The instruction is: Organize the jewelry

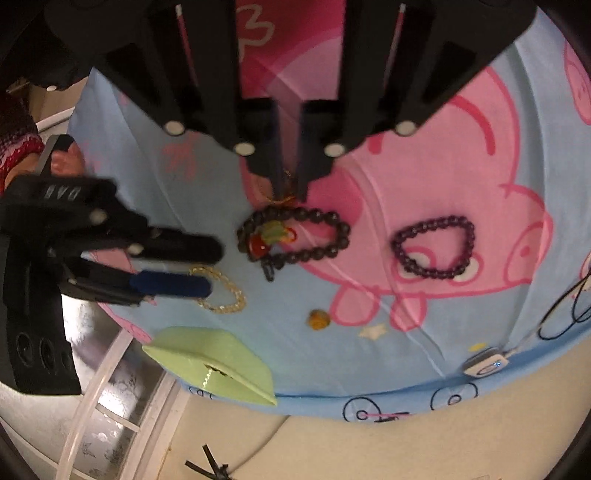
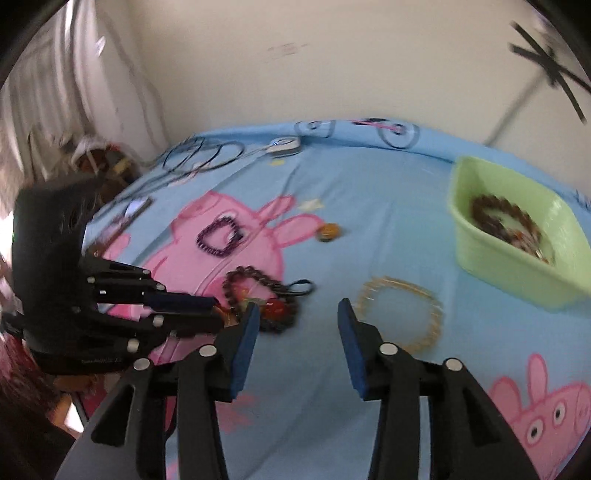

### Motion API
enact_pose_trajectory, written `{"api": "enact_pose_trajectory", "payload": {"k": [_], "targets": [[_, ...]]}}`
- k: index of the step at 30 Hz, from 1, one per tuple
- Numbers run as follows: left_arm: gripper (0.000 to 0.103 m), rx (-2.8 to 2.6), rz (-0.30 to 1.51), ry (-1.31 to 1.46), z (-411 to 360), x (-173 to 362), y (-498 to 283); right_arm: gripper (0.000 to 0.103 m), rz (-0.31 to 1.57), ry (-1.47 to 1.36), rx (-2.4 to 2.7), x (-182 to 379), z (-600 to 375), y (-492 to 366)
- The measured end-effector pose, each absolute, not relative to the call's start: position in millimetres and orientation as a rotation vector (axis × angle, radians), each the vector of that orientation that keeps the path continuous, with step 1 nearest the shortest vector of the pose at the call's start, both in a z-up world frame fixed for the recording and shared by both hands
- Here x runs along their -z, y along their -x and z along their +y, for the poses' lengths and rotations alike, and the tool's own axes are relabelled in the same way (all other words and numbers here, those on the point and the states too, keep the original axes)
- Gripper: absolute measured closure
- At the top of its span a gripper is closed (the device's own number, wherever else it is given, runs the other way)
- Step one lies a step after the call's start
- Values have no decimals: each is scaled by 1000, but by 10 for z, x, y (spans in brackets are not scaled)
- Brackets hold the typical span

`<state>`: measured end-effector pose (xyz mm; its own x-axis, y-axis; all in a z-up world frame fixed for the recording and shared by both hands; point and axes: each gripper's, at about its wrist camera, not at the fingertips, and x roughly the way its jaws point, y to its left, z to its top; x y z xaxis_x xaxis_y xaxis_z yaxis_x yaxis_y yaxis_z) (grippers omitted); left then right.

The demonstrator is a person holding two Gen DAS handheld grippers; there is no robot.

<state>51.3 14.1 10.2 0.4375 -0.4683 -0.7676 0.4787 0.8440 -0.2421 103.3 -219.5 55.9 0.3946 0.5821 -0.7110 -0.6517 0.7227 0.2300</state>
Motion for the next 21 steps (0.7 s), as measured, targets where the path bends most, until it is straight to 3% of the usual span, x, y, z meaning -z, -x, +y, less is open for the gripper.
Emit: {"api": "enact_pose_trajectory", "payload": {"k": [3, 11, 21], "targets": [[100, 586, 956, 33, 273, -101, -513, 103, 878, 144, -812, -490, -2004, -1020], [100, 573, 959, 155, 619, -92, -495, 103, 919, 133, -840, -327, -1783, -1155], [100, 574, 903, 239, 792, -357, -518, 103, 857, 31, -870, -576, -1994, -1048]]}}
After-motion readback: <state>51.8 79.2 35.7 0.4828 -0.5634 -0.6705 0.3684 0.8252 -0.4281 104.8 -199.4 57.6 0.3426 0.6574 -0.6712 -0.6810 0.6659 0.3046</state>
